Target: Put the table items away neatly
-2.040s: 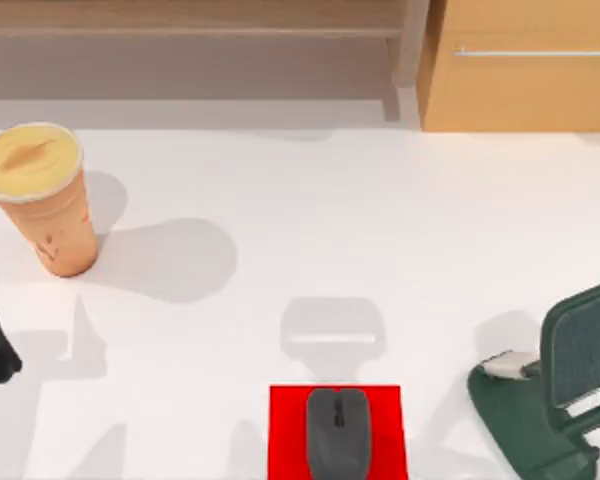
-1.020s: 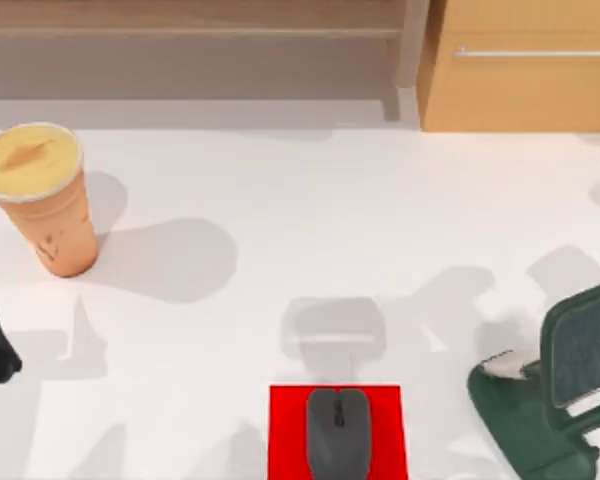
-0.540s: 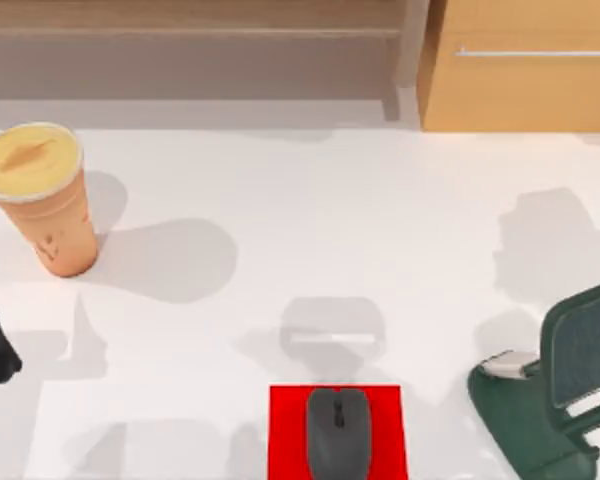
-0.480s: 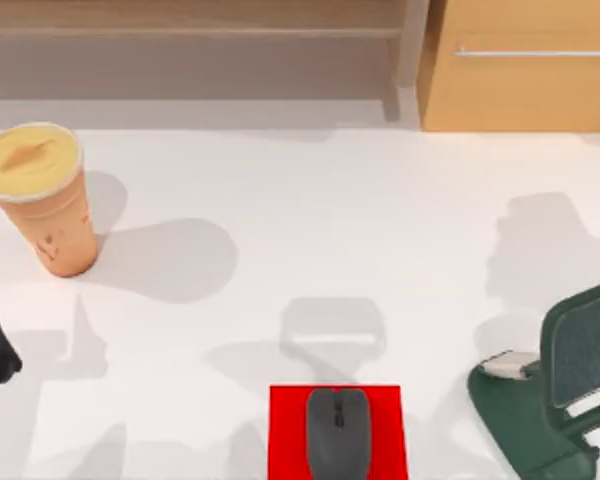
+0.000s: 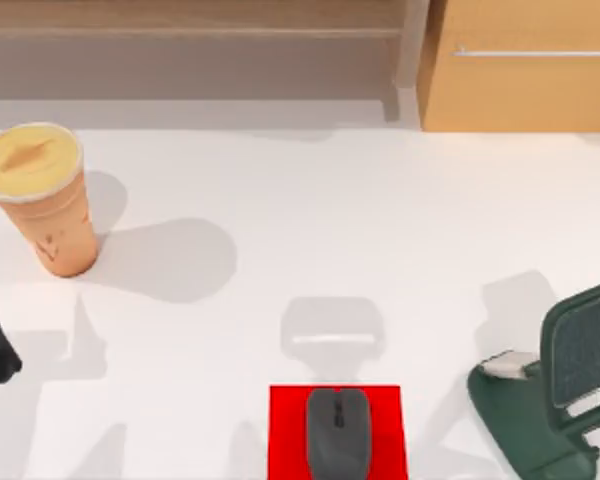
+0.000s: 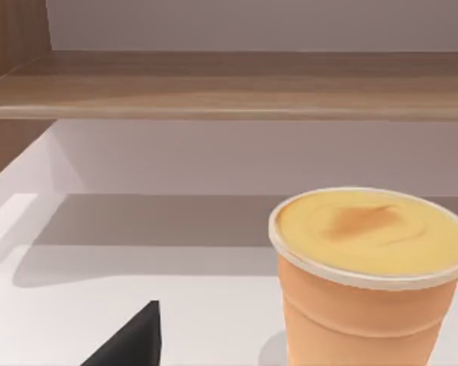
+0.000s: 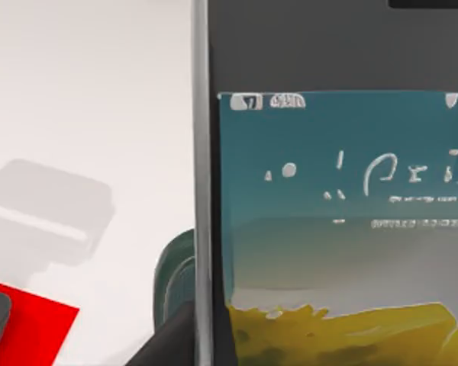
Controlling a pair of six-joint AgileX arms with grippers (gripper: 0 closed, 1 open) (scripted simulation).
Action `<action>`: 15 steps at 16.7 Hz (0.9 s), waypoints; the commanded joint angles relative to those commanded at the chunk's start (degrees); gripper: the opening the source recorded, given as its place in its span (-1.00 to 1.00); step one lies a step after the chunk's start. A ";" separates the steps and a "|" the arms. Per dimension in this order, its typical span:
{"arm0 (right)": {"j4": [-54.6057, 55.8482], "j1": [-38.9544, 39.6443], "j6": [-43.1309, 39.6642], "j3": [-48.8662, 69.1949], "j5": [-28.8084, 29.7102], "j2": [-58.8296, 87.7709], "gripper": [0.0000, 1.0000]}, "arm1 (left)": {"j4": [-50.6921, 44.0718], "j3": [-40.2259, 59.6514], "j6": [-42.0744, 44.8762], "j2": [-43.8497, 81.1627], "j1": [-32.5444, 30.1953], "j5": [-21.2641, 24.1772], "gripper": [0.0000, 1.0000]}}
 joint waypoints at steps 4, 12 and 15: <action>1.56 9.80 2.85 -8.21 5.46 -9.30 -1.00 | 0.00 0.00 0.00 0.00 0.00 0.00 1.00; 2.53 12.78 2.69 -10.81 7.21 -11.92 -1.00 | 0.00 0.00 0.00 0.00 0.00 0.00 1.00; 3.16 11.51 1.74 -8.95 6.83 -12.11 -1.00 | 0.00 0.00 0.00 0.00 0.00 0.00 1.00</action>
